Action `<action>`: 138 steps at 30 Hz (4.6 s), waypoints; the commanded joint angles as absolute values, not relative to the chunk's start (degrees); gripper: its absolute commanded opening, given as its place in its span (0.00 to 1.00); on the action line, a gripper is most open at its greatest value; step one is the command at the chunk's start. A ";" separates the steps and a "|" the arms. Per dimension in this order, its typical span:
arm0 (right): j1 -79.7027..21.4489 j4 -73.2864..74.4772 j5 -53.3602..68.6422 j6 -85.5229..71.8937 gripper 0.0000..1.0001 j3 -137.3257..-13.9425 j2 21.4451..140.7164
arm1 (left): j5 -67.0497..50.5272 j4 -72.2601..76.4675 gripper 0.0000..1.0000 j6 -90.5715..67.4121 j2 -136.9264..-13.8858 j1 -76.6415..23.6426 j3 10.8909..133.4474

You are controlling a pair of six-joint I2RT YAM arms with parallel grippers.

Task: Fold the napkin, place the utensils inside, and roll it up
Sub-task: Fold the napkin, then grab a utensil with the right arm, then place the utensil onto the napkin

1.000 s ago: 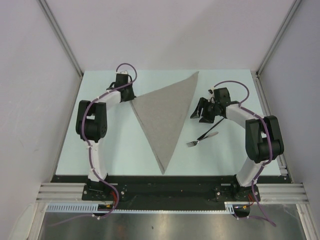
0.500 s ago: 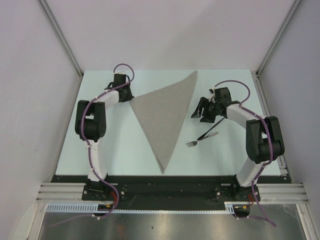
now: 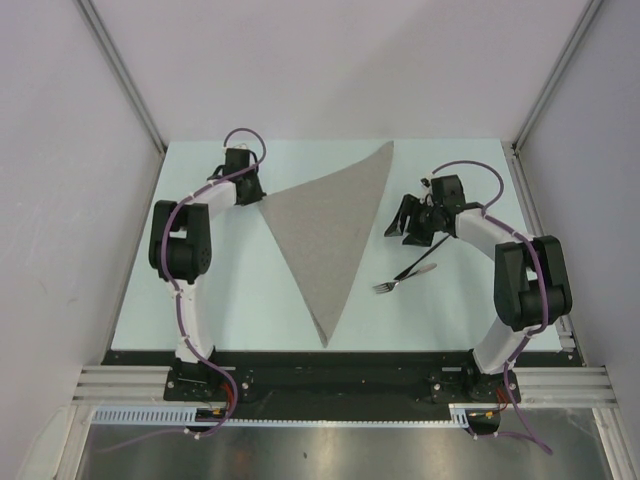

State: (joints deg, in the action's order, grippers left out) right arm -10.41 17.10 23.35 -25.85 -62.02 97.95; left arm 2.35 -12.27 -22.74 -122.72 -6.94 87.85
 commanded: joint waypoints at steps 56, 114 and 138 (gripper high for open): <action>-4.75 33.84 -8.96 -34.10 0.35 -67.06 104.23 | -8.96 -25.84 1.00 -9.93 -82.88 -15.56 79.01; -25.93 29.18 5.63 -36.47 0.00 -113.55 135.35 | -6.33 -25.66 1.00 -9.14 -81.04 -14.68 78.75; -25.05 31.64 1.58 -36.47 0.00 -117.07 138.25 | -6.85 -25.75 1.00 -9.05 -81.39 -14.68 78.84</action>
